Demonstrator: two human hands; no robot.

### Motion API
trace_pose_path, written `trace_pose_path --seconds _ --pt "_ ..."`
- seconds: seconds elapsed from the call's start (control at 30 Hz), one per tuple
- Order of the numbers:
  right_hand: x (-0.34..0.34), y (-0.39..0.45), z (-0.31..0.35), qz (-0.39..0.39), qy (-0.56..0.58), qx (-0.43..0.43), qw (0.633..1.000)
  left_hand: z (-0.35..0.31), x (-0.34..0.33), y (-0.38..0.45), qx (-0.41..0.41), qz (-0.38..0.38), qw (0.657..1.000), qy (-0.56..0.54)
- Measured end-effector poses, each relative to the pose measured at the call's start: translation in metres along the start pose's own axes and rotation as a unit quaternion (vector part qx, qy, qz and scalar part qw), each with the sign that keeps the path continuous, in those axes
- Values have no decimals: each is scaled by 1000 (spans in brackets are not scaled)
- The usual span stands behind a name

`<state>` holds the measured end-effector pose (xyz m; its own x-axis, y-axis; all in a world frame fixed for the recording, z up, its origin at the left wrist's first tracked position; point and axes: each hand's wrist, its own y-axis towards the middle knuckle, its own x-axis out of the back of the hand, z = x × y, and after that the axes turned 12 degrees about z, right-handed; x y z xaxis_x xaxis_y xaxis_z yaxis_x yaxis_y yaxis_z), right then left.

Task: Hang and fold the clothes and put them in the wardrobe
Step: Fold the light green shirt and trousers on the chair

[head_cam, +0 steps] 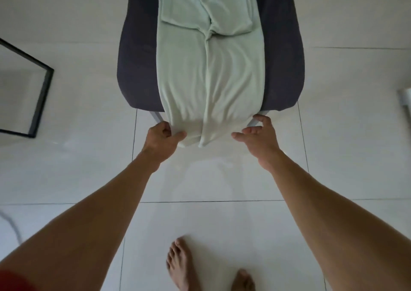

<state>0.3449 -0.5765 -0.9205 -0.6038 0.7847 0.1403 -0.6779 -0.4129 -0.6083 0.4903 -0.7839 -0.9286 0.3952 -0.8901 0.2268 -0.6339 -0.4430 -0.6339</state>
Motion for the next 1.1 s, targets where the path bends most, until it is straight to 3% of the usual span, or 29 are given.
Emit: trace_pose_path --seconds 0.23,0.33,0.43,0.53,0.7,0.97,1.1 --pt "2 11 -7 55 -57 55 995 23 -3 -5 -16 65 998 0" --pt "-1 6 -11 80 -16 58 995 28 -3 -9 -13 96 995 -32" --pt "-2 -22 -26 104 -14 40 994 38 -4 -28 17 126 991 -50" --pt "1 -58 -38 137 -41 1 990 40 -7 -59 63 153 986 -1" --pt "16 -109 -46 196 -81 -66 975 42 -3 -107 132 142 981 -4" --pt "33 -191 -5 201 -43 -77 976 -4 6 -196 79 180 980 -37" --pt "42 -216 39 158 25 -69 985 -49 17 -222 92 127 986 -63"
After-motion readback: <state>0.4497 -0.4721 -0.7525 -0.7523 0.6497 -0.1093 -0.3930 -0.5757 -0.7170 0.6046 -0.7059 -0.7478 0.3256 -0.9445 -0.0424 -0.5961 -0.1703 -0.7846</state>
